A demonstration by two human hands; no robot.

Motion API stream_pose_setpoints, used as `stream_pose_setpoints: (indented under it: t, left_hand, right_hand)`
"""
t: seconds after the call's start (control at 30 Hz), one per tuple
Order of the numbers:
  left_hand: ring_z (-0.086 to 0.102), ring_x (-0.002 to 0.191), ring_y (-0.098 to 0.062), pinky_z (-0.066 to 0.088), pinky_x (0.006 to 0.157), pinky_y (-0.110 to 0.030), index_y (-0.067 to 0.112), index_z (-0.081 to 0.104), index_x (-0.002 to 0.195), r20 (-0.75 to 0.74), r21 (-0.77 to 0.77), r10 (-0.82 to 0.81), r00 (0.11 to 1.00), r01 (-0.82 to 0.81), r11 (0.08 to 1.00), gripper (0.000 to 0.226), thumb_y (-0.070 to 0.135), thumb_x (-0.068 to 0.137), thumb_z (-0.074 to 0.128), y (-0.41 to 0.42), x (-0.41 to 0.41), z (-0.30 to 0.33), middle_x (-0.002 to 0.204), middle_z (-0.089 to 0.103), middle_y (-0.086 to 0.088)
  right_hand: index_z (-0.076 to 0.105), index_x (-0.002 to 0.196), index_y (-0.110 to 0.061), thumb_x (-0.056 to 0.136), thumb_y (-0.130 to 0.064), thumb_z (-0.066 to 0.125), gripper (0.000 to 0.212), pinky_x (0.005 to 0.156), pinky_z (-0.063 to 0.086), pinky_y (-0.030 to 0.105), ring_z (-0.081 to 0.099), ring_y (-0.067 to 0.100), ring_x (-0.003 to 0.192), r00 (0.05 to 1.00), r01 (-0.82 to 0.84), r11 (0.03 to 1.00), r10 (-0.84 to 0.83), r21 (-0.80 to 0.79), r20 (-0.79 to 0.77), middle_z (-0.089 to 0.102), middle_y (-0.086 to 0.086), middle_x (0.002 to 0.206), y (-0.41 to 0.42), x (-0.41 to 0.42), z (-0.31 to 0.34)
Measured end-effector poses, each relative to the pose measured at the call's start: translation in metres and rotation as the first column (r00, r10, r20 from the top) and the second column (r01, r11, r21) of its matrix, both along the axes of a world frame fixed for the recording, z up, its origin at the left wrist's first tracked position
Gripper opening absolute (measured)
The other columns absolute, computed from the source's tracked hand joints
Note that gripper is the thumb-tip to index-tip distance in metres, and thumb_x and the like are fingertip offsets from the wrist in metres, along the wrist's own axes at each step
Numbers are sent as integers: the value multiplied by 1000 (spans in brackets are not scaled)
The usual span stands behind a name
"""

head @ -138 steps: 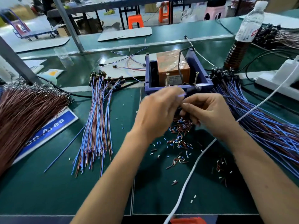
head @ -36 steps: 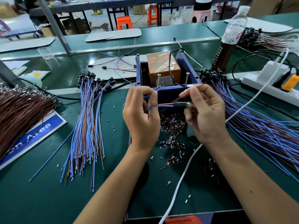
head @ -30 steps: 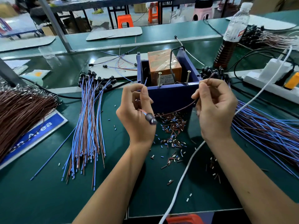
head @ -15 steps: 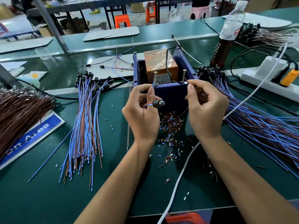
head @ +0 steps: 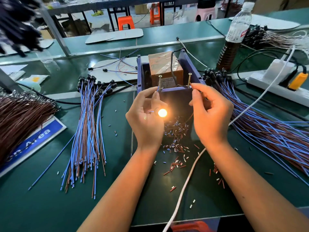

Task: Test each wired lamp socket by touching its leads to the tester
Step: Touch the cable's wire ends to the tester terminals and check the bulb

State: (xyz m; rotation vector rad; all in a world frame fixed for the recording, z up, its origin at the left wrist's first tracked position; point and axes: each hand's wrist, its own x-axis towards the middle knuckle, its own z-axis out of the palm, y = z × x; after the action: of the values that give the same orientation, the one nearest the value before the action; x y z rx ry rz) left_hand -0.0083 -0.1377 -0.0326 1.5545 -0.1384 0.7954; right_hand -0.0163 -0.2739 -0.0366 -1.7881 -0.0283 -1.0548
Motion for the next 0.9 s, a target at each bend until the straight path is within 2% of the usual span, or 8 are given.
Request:
stream_pose_setpoints:
  t: [0.27,0.53,0.7,0.8,0.9]
  left_hand:
    - [68,66,-7,42,67,-3,20,72,99,8,29,21,1000,-21,999,12,11,100,64,0,0,2,64,71,4]
    - [68,66,-8,43,69,-3,20,72,100,11,30,11,1000,-11,999,12,11,101,64,0,-1,3,65,71,0]
    - [69,69,-12,42,73,-2,15,73,103,-1,36,9,1000,-9,999,11,11,101,63,1,-2,4,66,71,-1]
    - [70,70,-14,42,77,-1,11,73,104,1,43,5,1000,-5,999,11,10,100,63,2,-3,3,67,71,0]
    - [69,65,-12,44,69,-6,11,73,103,16,20,20,1000,-21,1000,11,10,102,62,1,-3,2,66,71,2]
  right_hand:
    - [77,114,-12,103,-14,61,19,62,59,34,70,11,68,1000,3,1000,-3,-12,-1,71,-8,77,-1,-1,0]
    - [77,115,-11,103,-15,61,20,62,59,33,70,9,70,1000,1,1000,-1,-23,-9,71,-9,78,-2,-2,0]
    - [77,116,-11,104,-16,61,20,66,60,38,71,8,72,1000,2,999,-3,-34,-15,71,-8,79,-2,-2,-1]
    - [76,117,-11,104,-16,61,21,65,59,32,71,6,73,1000,-9,999,9,-35,-10,72,-6,81,-3,-1,-2]
    - [76,116,-11,103,-15,62,20,65,58,26,71,7,71,1000,-8,999,8,-36,-10,71,-5,79,-3,-1,-2]
